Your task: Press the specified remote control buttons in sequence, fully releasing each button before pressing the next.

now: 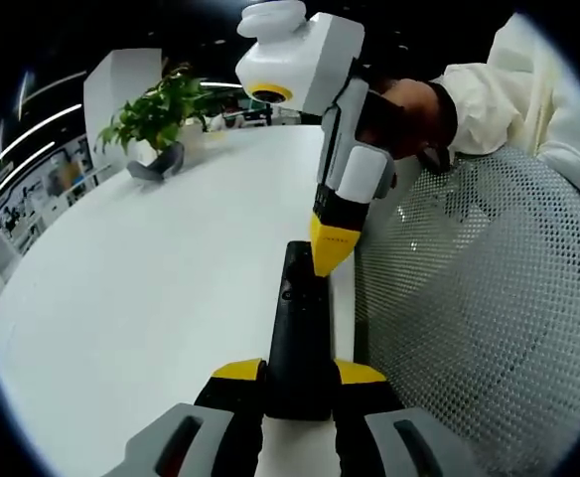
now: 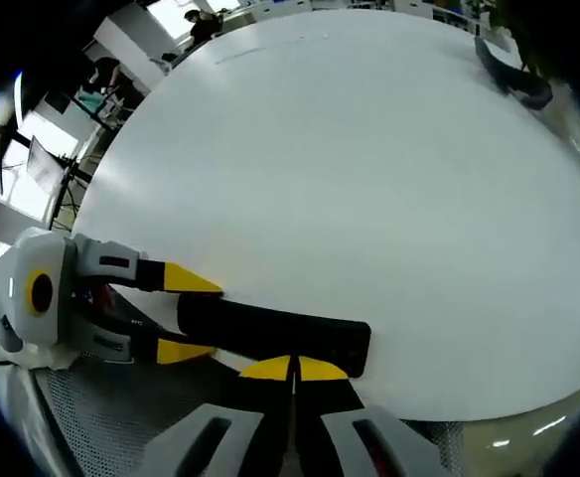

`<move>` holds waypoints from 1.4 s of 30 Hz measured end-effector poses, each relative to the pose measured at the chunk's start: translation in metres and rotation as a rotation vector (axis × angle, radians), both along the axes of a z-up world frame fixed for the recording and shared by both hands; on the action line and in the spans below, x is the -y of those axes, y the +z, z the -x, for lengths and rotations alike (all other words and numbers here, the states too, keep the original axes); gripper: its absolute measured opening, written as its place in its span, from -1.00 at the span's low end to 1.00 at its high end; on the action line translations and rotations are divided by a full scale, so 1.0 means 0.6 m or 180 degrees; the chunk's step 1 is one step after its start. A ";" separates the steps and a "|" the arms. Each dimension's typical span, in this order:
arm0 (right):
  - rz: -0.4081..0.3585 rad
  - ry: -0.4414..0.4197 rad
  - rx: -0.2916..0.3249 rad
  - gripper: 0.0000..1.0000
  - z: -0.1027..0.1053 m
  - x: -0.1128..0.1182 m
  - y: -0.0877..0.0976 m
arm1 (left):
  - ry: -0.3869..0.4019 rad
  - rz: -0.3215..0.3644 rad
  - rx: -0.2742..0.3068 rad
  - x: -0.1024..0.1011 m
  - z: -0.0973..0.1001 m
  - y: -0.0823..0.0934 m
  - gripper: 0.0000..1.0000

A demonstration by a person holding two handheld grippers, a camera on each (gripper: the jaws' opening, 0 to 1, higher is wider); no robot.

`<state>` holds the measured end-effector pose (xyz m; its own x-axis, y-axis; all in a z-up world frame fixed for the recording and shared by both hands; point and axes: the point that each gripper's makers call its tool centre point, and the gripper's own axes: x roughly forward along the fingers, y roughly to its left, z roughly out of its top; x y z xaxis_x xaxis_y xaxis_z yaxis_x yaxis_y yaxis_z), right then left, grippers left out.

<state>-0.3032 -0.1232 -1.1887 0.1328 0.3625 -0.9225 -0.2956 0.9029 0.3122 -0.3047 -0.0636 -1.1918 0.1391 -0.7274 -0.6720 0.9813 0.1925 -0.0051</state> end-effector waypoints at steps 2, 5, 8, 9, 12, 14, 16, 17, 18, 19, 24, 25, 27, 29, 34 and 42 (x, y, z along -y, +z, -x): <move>0.0048 0.0068 0.0028 -1.00 0.001 -0.003 0.000 | 0.0001 0.0001 -0.0001 0.000 0.000 0.000 -0.49; 0.0115 0.0127 0.0074 -1.00 0.001 -0.004 0.000 | 0.0001 0.0002 0.0000 -0.001 -0.001 -0.001 -0.49; 0.0152 0.0155 0.0090 -1.00 0.000 -0.003 -0.002 | -0.0002 0.0001 0.0000 -0.001 -0.001 -0.001 -0.49; 0.0153 0.0156 0.0091 -1.00 -0.001 -0.002 -0.002 | -0.0005 0.0001 0.0001 -0.001 -0.001 -0.001 -0.49; 0.0141 0.0149 0.0083 -1.00 0.000 -0.002 -0.002 | -0.0006 0.0000 0.0001 -0.002 -0.001 -0.002 -0.49; 0.0138 0.0147 0.0080 -1.00 -0.001 -0.002 -0.003 | -0.0007 -0.0001 0.0003 -0.002 -0.001 -0.002 -0.49; 0.0140 0.0146 0.0084 -1.00 -0.001 -0.002 -0.003 | -0.0004 -0.0014 0.0001 -0.003 -0.002 -0.002 -0.49; 0.0142 0.0142 0.0095 -1.00 -0.001 -0.003 -0.002 | 0.0000 -0.0033 -0.0001 -0.004 -0.003 -0.003 -0.49; 0.0137 0.0143 0.0111 -1.00 -0.001 -0.003 -0.002 | 0.0025 -0.0044 -0.0011 -0.006 -0.005 -0.002 -0.49; 0.0132 0.0139 0.0117 -1.00 -0.002 -0.003 -0.003 | 0.0028 -0.0056 -0.0007 -0.008 -0.006 -0.002 -0.49; 0.0106 0.0112 0.0111 -1.00 -0.002 -0.003 -0.003 | 0.0042 -0.0088 -0.0010 -0.014 -0.006 -0.002 -0.49; 0.0105 0.0110 0.0111 -1.00 -0.002 -0.003 -0.003 | 0.0042 -0.0088 -0.0006 -0.014 -0.005 -0.002 -0.49; 0.0094 0.0096 0.0108 -1.00 -0.002 -0.003 -0.002 | 0.0043 -0.0088 -0.0001 -0.014 -0.005 -0.002 -0.49; 0.0073 0.0059 0.0080 -1.00 -0.001 -0.003 -0.001 | 0.0004 -0.0096 0.0016 -0.014 -0.002 -0.002 -0.50; 0.0070 -0.0009 0.0057 -1.00 -0.002 0.002 0.002 | -0.0106 -0.0121 0.0081 -0.011 0.004 -0.001 -0.52; 0.0063 -0.0042 0.0160 -1.00 -0.009 0.003 0.009 | -0.0163 -0.0109 0.0083 -0.008 0.008 -0.001 -0.52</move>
